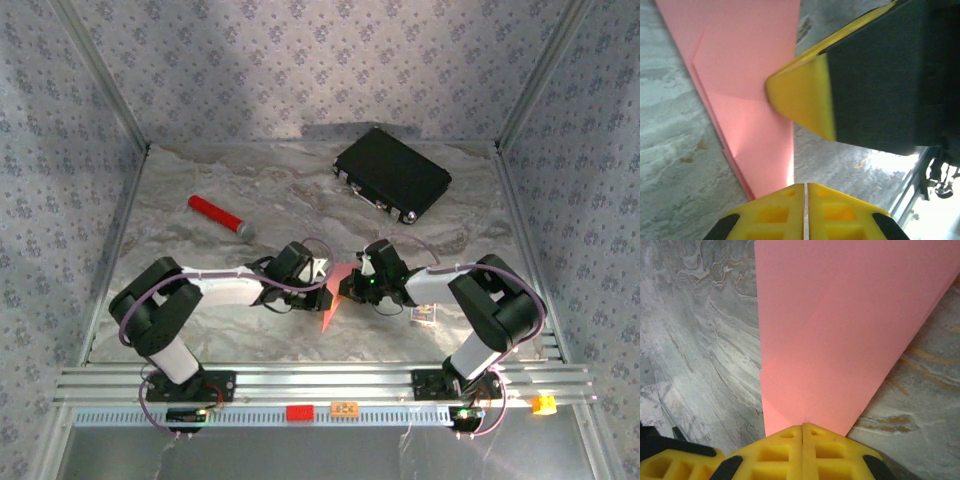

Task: Fold a paper plane with a square sheet of paper (pick it up from the middle)
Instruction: Fold the wing for the fifth time at the center of the table.

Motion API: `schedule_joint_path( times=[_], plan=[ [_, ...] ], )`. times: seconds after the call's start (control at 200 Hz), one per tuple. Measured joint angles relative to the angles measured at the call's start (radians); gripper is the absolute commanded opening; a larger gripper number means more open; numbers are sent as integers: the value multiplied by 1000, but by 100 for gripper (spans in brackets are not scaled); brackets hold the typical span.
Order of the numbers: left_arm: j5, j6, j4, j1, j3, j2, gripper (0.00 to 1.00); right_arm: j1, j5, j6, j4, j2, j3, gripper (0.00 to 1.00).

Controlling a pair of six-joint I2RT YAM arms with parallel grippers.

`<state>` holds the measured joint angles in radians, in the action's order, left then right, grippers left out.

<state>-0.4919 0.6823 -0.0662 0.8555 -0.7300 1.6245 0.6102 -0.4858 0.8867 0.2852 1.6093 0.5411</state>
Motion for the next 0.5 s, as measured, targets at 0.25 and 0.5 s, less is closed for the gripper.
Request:
schedule_joint_path(
  times=[0.25,0.5],
  plan=[
    [-30,26,-51,16,-2,48,12,0,0,11,0,0,0,1],
    [-17,25,-40,35,-6,94,12,-2,2,15,0,0,0,1]
  ],
)
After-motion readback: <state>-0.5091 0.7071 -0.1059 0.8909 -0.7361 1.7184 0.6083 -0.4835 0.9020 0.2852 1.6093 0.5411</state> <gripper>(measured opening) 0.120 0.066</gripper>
